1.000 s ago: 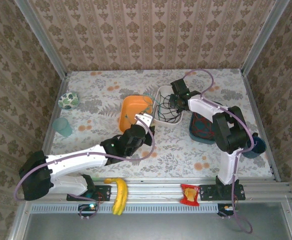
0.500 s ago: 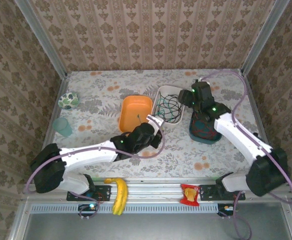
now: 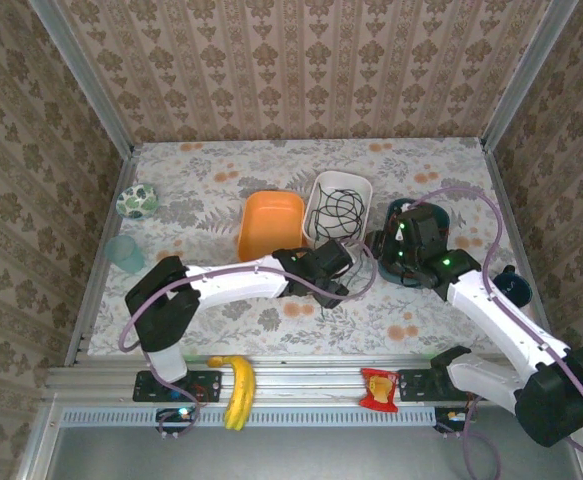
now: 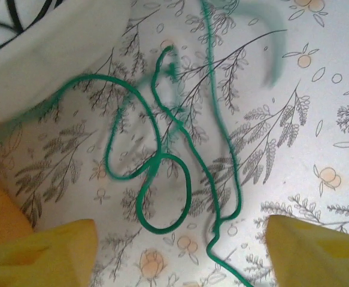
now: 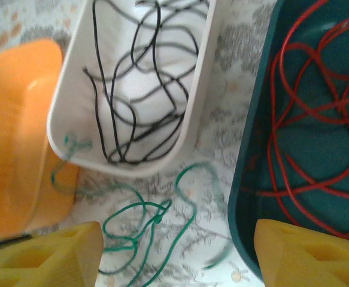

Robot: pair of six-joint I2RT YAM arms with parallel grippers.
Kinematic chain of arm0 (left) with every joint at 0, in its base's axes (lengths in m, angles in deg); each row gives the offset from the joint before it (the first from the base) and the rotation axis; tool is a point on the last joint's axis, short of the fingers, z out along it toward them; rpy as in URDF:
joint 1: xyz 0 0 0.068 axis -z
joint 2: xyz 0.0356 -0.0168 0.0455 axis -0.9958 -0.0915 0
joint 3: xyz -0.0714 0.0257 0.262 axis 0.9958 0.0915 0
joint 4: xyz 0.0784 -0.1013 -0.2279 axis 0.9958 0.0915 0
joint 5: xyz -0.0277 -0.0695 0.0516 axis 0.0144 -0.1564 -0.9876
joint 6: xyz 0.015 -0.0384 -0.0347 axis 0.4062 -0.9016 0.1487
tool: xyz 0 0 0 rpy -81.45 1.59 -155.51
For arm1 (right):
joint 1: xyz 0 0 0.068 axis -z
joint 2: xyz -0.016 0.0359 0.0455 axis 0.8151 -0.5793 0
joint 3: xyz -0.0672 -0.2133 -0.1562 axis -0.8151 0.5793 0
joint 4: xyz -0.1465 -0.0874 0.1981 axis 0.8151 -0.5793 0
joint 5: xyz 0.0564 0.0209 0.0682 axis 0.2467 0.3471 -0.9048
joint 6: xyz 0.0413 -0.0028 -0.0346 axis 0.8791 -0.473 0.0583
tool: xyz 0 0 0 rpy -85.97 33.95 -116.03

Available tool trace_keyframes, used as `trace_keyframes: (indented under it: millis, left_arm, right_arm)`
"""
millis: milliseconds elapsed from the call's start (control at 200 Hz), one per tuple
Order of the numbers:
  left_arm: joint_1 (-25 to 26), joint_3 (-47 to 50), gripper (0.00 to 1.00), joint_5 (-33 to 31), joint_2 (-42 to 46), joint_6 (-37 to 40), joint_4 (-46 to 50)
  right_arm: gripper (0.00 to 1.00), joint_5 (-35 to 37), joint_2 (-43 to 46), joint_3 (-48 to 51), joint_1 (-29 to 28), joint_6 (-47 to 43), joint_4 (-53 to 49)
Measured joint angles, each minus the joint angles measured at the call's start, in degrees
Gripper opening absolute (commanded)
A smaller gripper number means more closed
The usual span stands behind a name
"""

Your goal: Untangle the cables

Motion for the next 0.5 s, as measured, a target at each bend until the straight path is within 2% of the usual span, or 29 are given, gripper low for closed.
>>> trace_keyframes:
  millis: [150, 260, 385, 500]
  left_arm:
    - [-1.7, 2.5, 0.82, 0.9, 7.2, -1.7, -0.3]
    - [-3.2, 3.8, 0.78, 1.2, 11.5, -2.9, -1.7]
    - [-3.5, 3.8, 0.75, 1.3, 10.8, -3.6, -2.5]
    - [-3.0, 2.9, 0.72, 1.4, 6.8, -3.5, -1.5]
  right_arm:
    - [0.63, -4.3, -0.5, 1.0, 0.0, -0.8, -2.3]
    - [0.62, -6.6, -2.1, 1.0, -0.2, -1.5, -2.6]
    - [0.6, -9.0, -4.6, 1.1, -0.8, -1.7, -2.7]
    - [0.58, -9.6, -6.4, 1.5, -1.3, -1.6, -2.8]
